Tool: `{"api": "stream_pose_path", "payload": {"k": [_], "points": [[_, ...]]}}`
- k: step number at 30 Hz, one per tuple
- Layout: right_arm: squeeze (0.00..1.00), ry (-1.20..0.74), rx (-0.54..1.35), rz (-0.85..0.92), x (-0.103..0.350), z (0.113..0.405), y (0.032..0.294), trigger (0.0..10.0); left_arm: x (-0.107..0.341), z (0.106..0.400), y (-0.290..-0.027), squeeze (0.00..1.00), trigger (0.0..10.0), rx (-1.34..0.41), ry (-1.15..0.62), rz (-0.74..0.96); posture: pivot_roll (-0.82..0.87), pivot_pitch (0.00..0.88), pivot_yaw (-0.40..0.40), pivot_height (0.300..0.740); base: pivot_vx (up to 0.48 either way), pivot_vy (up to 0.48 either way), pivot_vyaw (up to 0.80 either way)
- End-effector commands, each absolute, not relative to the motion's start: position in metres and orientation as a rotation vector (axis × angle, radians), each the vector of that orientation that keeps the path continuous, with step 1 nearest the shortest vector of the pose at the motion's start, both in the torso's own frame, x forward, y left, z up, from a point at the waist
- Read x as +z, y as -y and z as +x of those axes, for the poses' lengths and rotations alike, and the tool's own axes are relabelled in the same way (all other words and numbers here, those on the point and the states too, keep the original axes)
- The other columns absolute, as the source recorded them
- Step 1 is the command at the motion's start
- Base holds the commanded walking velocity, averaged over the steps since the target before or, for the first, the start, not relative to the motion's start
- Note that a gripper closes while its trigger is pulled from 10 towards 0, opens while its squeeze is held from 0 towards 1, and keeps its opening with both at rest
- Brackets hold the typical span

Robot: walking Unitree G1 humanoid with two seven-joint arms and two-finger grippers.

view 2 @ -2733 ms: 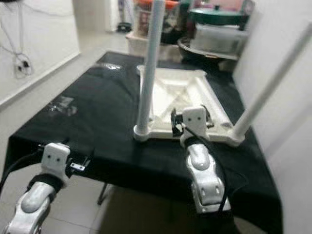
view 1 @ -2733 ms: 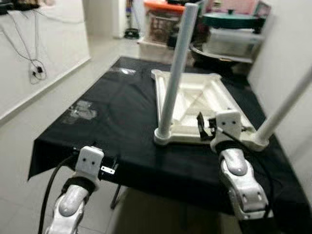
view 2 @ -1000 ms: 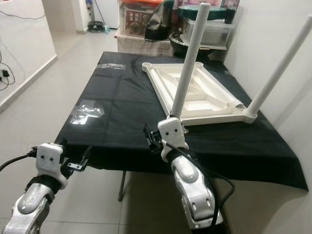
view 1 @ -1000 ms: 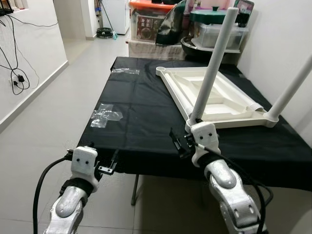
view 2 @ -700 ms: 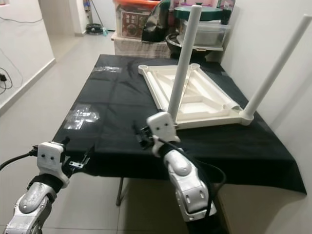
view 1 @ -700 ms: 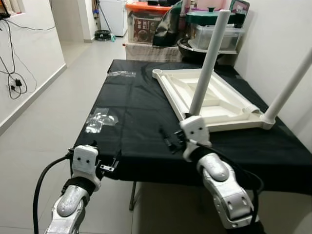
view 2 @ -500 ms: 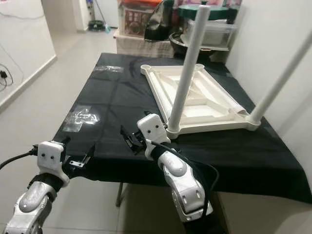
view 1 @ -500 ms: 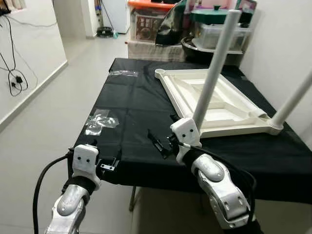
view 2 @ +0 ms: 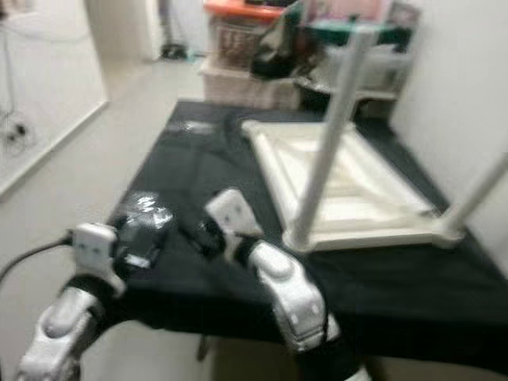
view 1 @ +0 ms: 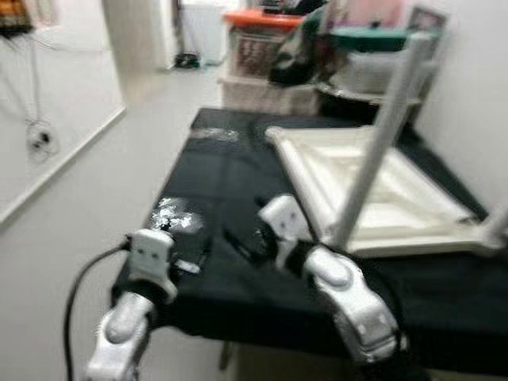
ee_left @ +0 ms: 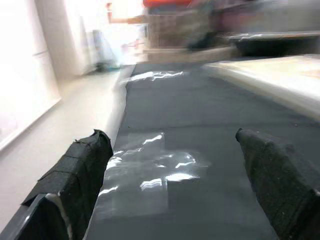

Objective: Building children table

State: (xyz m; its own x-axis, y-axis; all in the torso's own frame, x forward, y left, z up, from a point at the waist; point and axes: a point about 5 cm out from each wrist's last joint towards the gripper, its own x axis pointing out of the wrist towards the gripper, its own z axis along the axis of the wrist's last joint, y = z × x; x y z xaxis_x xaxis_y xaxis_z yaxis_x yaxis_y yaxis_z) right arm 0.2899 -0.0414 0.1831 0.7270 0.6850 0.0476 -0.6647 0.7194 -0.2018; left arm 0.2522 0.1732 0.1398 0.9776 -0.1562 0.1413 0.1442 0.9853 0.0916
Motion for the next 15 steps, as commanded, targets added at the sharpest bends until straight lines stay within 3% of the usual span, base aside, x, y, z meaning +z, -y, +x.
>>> {"api": "stream_pose_path", "payload": {"k": [1,6,9,15], "points": [[0.00,0.084,0.652,-0.191,0.178,0.298,0.059,10.0,0.141,0.254,-0.163,0.00,10.0,-0.188,0.156,0.068,0.03,0.000,-0.079,0.740,0.289,0.000,0.00],[0.00,0.064,0.569,-0.148,0.180,0.305,0.063,10.0,0.140,0.256,-0.161,0.00,10.0,-0.196,0.154,0.069,0.02,0.000,-0.076,0.740,0.292,0.000,0.00],[0.00,0.010,0.386,-0.081,0.176,0.317,0.073,10.0,0.140,0.256,-0.159,0.00,10.0,-0.204,0.153,0.067,0.02,0.000,-0.077,0.740,0.289,0.000,0.00],[0.00,-0.040,0.247,-0.024,0.173,0.326,0.084,10.0,0.139,0.256,-0.159,0.00,10.0,-0.204,0.152,0.068,0.02,0.000,-0.081,0.740,0.292,0.000,0.00]]}}
